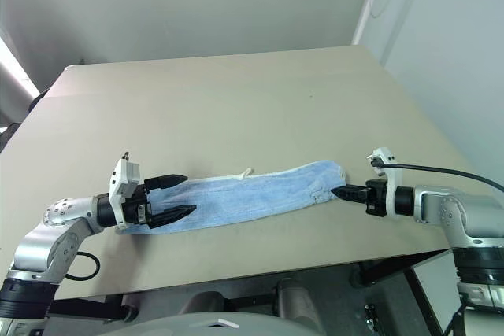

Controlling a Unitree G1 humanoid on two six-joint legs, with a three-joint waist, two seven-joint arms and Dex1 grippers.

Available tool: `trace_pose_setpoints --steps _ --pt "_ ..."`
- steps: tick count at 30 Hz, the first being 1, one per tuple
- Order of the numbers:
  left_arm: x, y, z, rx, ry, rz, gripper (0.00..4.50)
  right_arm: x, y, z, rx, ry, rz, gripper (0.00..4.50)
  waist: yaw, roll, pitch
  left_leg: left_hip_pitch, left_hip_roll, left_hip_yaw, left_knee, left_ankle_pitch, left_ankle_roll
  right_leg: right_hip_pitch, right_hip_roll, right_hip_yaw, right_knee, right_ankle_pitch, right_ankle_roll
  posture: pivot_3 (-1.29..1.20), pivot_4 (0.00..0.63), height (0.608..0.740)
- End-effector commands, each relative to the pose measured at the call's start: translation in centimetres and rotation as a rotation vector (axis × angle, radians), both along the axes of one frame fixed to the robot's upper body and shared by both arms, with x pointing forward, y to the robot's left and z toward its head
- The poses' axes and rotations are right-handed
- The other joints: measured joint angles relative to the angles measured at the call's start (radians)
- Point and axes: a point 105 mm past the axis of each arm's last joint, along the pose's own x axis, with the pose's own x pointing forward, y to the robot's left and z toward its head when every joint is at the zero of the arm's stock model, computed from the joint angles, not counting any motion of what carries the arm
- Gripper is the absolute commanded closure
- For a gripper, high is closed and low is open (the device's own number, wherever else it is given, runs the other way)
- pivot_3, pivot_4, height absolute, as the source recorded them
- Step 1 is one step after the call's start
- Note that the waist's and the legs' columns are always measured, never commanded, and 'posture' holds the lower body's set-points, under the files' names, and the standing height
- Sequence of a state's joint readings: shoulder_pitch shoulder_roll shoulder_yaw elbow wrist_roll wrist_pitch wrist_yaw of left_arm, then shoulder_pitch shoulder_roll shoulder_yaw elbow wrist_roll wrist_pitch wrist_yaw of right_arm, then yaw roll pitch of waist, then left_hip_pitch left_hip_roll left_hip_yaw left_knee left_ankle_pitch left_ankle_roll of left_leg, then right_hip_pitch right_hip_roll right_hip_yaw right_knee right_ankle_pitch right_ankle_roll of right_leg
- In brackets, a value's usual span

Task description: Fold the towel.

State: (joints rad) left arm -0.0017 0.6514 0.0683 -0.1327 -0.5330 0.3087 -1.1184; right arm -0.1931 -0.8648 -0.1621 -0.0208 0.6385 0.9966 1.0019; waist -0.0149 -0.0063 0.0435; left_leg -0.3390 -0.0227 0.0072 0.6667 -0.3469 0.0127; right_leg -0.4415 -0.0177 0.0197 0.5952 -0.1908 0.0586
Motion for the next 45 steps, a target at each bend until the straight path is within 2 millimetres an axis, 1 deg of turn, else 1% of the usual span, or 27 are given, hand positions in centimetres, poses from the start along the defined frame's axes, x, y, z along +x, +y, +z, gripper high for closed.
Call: trace_pose_setpoints --steps 1,3,5,8,11,14,18,21,24,28,30,33,37,39,42,45 --pt "0.4 0.9 0.9 0.015 -0.054 0.024 0.00 0.2 0.8 3.0 -0.072 -0.164 0.123 4.46 0.004 -0.001 0.000 0.000 0.000 0.000 0.000 0.000 0.000 0.000 0.000 0.000 0.000 0.000 0.000 0.00 0.000 0.740" --pt "0.4 1.1 0.8 0.019 -0.056 0.032 0.00 -0.1 1.7 3.7 -0.092 -0.205 0.188 4.46 0.006 -0.001 0.000 0.001 0.000 0.000 0.001 0.000 0.000 0.001 0.000 0.000 0.000 -0.002 0.002 0.00 0.000 0.740" --pt "0.4 1.3 0.8 0.022 -0.058 0.041 0.00 -0.2 2.9 4.4 -0.091 -0.237 0.250 4.46 0.005 -0.001 0.001 0.001 0.000 0.000 0.001 0.000 0.000 0.002 0.001 -0.001 0.000 -0.003 0.000 0.00 0.000 0.740" --pt "0.5 1.4 0.8 0.024 -0.062 0.047 0.00 -0.2 4.8 4.8 -0.081 -0.265 0.325 4.46 0.001 -0.001 0.001 0.001 0.001 0.000 0.001 0.000 0.000 0.003 0.001 -0.001 0.001 -0.004 -0.002 0.00 0.000 0.740" --pt "0.5 1.4 0.8 0.027 -0.066 0.054 0.00 0.5 7.1 4.1 -0.096 -0.281 0.391 4.46 -0.001 -0.002 0.001 0.002 0.001 0.000 0.001 0.000 0.000 0.005 0.002 0.000 0.001 -0.003 -0.002 0.00 0.000 0.740" --pt "0.4 1.4 0.8 0.028 -0.069 0.059 0.00 0.9 8.8 3.3 -0.095 -0.277 0.442 4.46 0.002 -0.002 0.001 0.002 0.002 0.000 0.001 0.000 0.000 0.005 0.003 -0.001 0.001 -0.003 -0.003 0.00 0.000 0.740" --pt "0.4 1.7 0.8 0.031 -0.070 0.073 0.00 0.8 11.3 2.2 -0.078 -0.267 0.538 4.46 0.004 -0.002 0.000 0.002 0.002 -0.001 0.002 0.000 0.000 0.002 0.002 -0.001 0.001 0.000 -0.007 0.00 0.000 0.740" --pt "0.6 2.0 0.9 0.035 -0.071 0.082 0.00 0.8 13.3 1.6 -0.058 -0.264 0.600 4.46 0.004 -0.002 0.000 0.001 0.001 -0.001 0.002 0.000 0.000 0.001 0.000 -0.001 0.001 0.002 -0.004 0.00 0.000 0.740" --pt "0.8 2.2 1.1 0.037 -0.076 0.091 0.00 1.0 15.3 0.4 -0.053 -0.245 0.651 4.46 0.003 -0.003 0.000 0.001 0.001 -0.001 0.002 0.000 0.000 0.001 -0.001 -0.001 0.001 0.002 -0.005 0.00 0.000 0.740" --pt "0.9 2.2 1.1 0.039 -0.081 0.098 0.00 0.5 17.2 -0.6 -0.038 -0.220 0.719 4.46 0.004 -0.002 0.000 0.002 0.001 -0.001 0.002 0.000 0.000 0.001 -0.001 -0.001 0.002 0.003 -0.006 0.00 0.000 0.740" --pt "0.9 2.3 1.2 0.040 -0.082 0.102 0.00 0.1 17.8 -0.7 -0.022 -0.214 0.748 4.46 0.004 -0.002 0.000 0.002 0.001 -0.001 0.002 0.000 -0.001 0.001 -0.001 -0.002 0.002 0.003 -0.006 0.00 0.000 0.740" --pt "0.8 2.4 1.2 0.039 -0.082 0.107 0.00 -0.4 18.4 -0.2 0.014 -0.212 0.777 4.46 0.004 -0.002 0.000 0.002 0.001 -0.001 0.002 0.000 -0.001 0.001 -0.002 -0.002 0.002 0.003 -0.006 0.00 0.000 0.740" --pt "0.8 2.4 1.1 0.040 -0.081 0.111 0.00 -1.0 18.5 0.5 0.047 -0.211 0.803 4.46 0.004 -0.002 0.000 0.002 0.001 -0.001 0.002 0.001 -0.002 0.001 -0.002 -0.002 0.003 0.004 -0.006 0.00 0.000 0.740" --pt "0.8 2.4 1.1 0.039 -0.080 0.114 0.00 -1.3 18.6 0.6 0.058 -0.196 0.808 4.46 0.004 -0.002 0.000 0.002 0.001 -0.002 0.002 0.001 -0.002 0.001 -0.002 -0.002 0.003 0.004 -0.006 0.00 0.000 0.740" --pt "0.9 2.4 0.9 0.039 -0.080 0.116 0.00 -1.6 19.4 -1.1 0.013 -0.165 0.813 4.46 0.002 -0.003 -0.001 0.002 0.001 -0.002 0.002 0.001 -0.002 0.001 -0.002 -0.003 0.003 0.004 -0.007 0.00 0.000 0.740" --pt "1.0 2.4 0.9 0.038 -0.083 0.119 0.00 -1.1 20.3 -1.8 0.022 -0.155 0.777 4.46 0.000 -0.003 -0.001 0.002 0.001 -0.002 0.002 0.002 -0.003 0.001 -0.002 -0.003 0.004 0.004 -0.007 0.00 0.000 0.740"
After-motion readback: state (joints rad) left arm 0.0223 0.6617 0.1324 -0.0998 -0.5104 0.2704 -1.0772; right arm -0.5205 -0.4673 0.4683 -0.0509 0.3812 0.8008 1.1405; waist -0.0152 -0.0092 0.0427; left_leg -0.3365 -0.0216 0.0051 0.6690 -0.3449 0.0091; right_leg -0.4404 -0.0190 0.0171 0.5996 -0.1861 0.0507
